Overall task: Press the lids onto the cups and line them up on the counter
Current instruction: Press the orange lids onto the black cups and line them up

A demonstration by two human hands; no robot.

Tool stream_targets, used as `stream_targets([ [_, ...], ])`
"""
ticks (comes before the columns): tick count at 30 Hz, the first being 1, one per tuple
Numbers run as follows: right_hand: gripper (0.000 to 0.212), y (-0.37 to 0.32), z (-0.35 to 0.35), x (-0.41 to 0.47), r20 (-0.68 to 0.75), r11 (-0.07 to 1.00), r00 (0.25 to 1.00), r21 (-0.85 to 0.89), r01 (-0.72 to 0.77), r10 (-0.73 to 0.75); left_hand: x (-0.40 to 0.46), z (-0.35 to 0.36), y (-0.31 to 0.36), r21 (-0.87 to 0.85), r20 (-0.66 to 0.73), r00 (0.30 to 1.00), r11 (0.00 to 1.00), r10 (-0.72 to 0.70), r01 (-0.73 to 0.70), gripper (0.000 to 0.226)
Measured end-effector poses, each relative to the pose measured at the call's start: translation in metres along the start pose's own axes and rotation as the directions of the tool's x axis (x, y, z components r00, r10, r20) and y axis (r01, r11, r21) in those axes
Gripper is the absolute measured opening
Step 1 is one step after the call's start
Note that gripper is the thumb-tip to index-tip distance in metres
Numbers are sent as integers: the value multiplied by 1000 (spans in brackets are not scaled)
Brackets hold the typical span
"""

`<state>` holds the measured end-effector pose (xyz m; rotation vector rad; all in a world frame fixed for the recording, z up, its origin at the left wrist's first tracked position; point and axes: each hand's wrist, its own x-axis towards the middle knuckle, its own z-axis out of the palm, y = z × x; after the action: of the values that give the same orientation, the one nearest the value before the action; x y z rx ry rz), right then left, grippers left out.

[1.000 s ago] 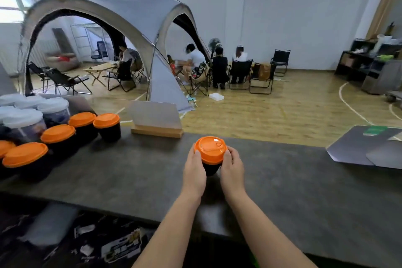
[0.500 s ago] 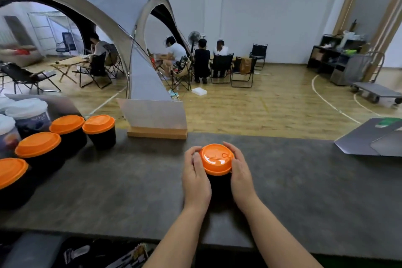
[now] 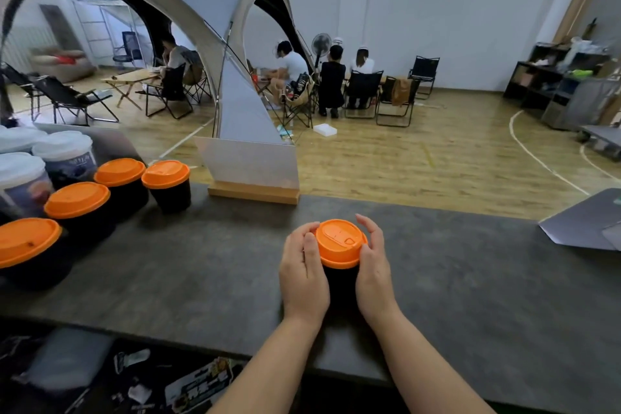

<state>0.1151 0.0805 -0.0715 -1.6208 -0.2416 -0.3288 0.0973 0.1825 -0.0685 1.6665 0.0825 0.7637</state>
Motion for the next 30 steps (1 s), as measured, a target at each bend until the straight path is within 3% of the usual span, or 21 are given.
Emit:
stream_targets([
  [5,37,0,0,-1,49,999,998,-19,35,-34,-3,3,0,1,42,998,999,-35,35,47],
  [15,29,-5,0,4,107,999,994,26,-19,16,1,6,-4,-94,49,996,992,-75,79,37],
  [19,30,-3,-5,3,148,998,988,46,-42,35,0,6,-9,16,-5,999,999,-41,41,36],
  [23,21,-1,-6,-4,61,997,997,58,-48,44,-1,1,-3,180,-140,986,982,87,-61,31],
  [25,22,-5,-7,-4,66,996,996,58,-63,59,-2,0,1,169,-113,992,985,58,-38,36],
  [30,48,-12,-6,-7,132,998,990,-44,-51,57,-7,1,7,145,60,998,989,-7,-2,45],
])
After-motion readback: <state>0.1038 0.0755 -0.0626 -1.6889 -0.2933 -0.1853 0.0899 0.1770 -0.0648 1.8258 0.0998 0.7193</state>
